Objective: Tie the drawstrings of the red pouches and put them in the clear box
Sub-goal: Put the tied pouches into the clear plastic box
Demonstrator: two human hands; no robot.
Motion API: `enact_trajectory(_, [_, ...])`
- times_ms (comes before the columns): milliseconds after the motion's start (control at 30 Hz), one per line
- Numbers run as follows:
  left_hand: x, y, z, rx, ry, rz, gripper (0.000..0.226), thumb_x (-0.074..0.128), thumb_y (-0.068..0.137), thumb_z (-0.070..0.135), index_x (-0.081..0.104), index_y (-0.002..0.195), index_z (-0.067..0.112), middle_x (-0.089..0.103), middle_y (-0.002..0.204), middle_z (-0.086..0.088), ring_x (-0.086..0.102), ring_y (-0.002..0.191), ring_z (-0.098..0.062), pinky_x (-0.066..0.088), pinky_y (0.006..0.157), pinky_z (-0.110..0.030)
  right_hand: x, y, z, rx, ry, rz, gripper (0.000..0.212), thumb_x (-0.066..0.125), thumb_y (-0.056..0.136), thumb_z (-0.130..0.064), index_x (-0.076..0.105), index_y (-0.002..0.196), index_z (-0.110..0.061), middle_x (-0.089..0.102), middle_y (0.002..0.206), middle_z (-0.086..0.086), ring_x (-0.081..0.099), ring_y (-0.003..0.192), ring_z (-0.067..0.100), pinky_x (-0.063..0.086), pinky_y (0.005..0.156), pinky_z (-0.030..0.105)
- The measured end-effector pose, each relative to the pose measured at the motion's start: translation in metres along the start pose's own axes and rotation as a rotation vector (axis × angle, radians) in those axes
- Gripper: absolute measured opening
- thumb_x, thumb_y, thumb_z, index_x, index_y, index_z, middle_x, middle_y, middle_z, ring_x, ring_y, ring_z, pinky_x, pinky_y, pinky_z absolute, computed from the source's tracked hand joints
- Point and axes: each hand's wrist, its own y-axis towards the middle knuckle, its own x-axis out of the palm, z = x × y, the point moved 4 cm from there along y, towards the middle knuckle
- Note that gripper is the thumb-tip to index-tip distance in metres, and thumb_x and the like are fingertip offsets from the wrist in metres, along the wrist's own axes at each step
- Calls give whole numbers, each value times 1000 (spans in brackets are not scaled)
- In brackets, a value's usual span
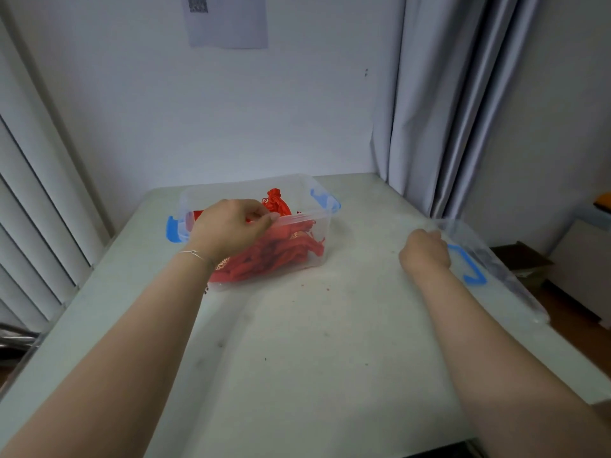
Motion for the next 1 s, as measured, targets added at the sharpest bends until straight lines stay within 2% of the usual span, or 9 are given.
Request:
enact_trajectory(233, [-32, -6, -31, -247, -65, 482, 34, 39, 97, 34, 64, 109, 15, 66, 110, -9, 57, 102, -32, 44, 85, -39, -55, -55, -112, -802, 336, 323, 36, 50, 93, -7, 54, 128, -14, 55, 128, 11, 44, 115, 34, 34, 96, 35])
enact_trajectory(333, [-42, -3, -52, -485, -59, 330, 55, 19, 102, 41, 56, 117, 4, 58, 121, -23, 51, 113, -40, 38, 96, -46, -46, -80, -151, -1039, 366, 189, 42, 51, 90, -2, 57, 126, -25, 59, 110, -4, 44, 112, 18, 38, 90, 26])
enact_trajectory(433, [-40, -4, -79, -739, -491, 173, 71, 11, 98, 56, 45, 135, 5, 49, 138, -20, 46, 125, -35, 35, 99, -39, -22, -90, -182, -1178, 249, 76, 53, 50, 85, 0, 55, 121, -38, 56, 102, -11, 48, 104, 16, 45, 88, 32])
enact_trajectory(533, [-38, -9, -88, -799, -726, 131, 64, 23, 97, 58, 42, 139, 13, 53, 133, -11, 46, 124, -29, 30, 103, -41, -10, -97, -198, -1266, 167, 64, 59, 47, 84, 5, 54, 127, -35, 63, 115, -6, 44, 106, 19, 41, 92, 34])
enact_trajectory(600, [-36, -10, -87, -756, -666, 96, 45, 41, 98, 45, 52, 126, 11, 56, 119, -12, 52, 103, -27, 36, 91, -32, -6, -103, -202, -1314, 146, 74, 58, 46, 86, 6, 54, 130, -31, 63, 120, -8, 42, 110, 18, 34, 92, 30])
enact_trajectory(700, [-33, -9, -83, -707, -520, 95, 12, 54, 93, 18, 56, 95, 7, 51, 95, -13, 46, 72, -24, 35, 62, -24, 0, -109, -205, -1341, 152, 31, 50, 49, 90, -1, 54, 131, -30, 63, 123, -7, 42, 112, 20, 30, 92, 30])
enact_trajectory(867, [-24, -5, -87, -729, -501, 110, 19, 50, 91, 12, 50, 73, 17, 49, 94, -8, 45, 92, -25, 34, 81, -29, -3, -93, -195, -1141, 272, -13, 33, 48, 95, -33, 57, 126, -28, 60, 127, -4, 43, 121, 24, 36, 99, 38])
enact_trajectory(900, [-24, -4, -87, -735, -497, 109, 11, 50, 91, 13, 58, 84, 12, 51, 101, -10, 47, 95, -26, 35, 84, -30, -5, -83, -189, -1041, 239, 56, 35, 44, 96, -41, 58, 124, -28, 60, 127, -4, 44, 121, 26, 36, 98, 39])
enact_trajectory(1000, [-21, 1, -99, -757, -526, 116, 47, 51, 90, 19, 48, 136, 9, 50, 135, -10, 50, 118, -30, 38, 97, -34, -8, -45, -164, -706, 84, 124, 51, 29, 97, -54, 52, 130, -24, 52, 137, 3, 42, 126, 31, 30, 102, 44])
